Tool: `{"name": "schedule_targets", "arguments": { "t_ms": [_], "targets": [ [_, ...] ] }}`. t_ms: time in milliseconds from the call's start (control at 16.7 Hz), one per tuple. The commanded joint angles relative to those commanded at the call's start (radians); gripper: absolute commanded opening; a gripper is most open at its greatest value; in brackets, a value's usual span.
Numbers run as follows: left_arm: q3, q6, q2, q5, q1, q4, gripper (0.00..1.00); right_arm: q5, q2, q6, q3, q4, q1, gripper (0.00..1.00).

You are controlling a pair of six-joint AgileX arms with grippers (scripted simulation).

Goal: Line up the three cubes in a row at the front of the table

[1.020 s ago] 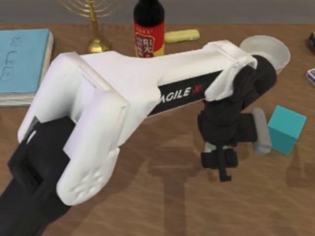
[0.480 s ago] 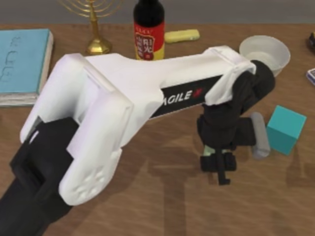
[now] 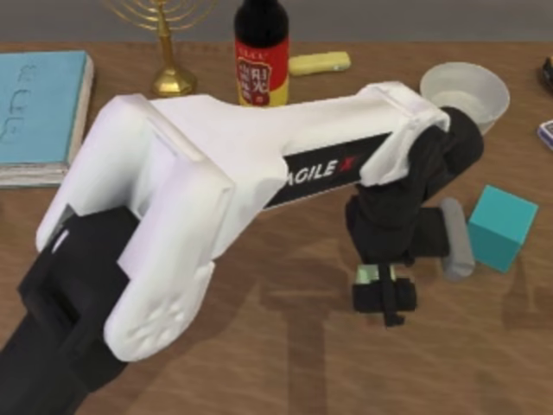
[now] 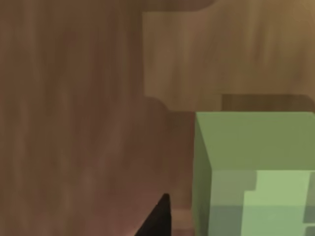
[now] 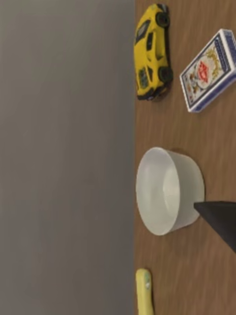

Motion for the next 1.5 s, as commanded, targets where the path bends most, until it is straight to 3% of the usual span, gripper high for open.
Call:
{"name": "schedule_targets", "arguments": {
  "t_ms": [120, 660, 1140, 1500],
  "targets": [
    [0.0, 0.0, 0.0, 0.0, 0.0, 0.0, 1.0, 0.0, 0.0, 0.0, 0.0, 0.0, 0.0, 1.0],
    [0.004, 0.0, -0.001, 0.0, 0.003, -0.004, 1.0, 0.0, 0.0, 0.0, 0.0, 0.0, 0.0, 1.0],
    [0.2, 0.001, -0.036, 0.0, 0.023, -0.239, 1.0, 0.0, 0.0, 0.0, 0.0, 0.0, 0.0, 1.0],
    [0.194, 0.007, -0.046, -0.001, 0.031, -0.238, 1.0, 0.0, 0.0, 0.0, 0.0, 0.0, 0.0, 1.0]
  ]
}}
